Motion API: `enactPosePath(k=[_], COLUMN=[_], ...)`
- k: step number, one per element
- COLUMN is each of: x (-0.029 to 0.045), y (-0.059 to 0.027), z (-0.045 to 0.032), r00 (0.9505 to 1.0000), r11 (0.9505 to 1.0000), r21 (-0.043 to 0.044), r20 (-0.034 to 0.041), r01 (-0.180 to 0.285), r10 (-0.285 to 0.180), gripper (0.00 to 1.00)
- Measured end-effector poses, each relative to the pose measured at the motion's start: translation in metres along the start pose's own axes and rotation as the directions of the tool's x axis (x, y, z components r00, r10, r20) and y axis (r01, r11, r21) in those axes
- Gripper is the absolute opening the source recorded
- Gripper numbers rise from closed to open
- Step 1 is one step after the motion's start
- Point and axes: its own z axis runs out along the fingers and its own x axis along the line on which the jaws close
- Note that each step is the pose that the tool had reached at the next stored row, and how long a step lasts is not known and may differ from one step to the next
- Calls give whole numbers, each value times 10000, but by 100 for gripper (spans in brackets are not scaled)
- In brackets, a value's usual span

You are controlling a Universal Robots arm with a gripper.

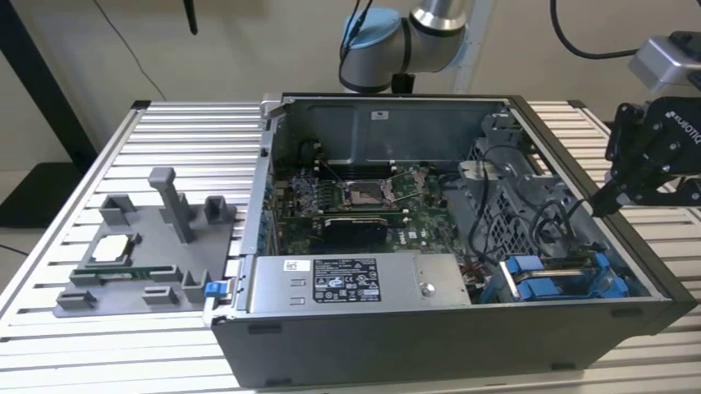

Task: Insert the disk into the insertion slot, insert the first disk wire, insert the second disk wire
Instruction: 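Insert the second disk wire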

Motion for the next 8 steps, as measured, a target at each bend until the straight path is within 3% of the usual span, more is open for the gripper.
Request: enactPosePath(k=[8], x=[-7], y=[118], z=[-96], r00=[10000], r11=[10000], r21=[1], r20=[0], r01=[-4], r10=[4], gripper=[0])
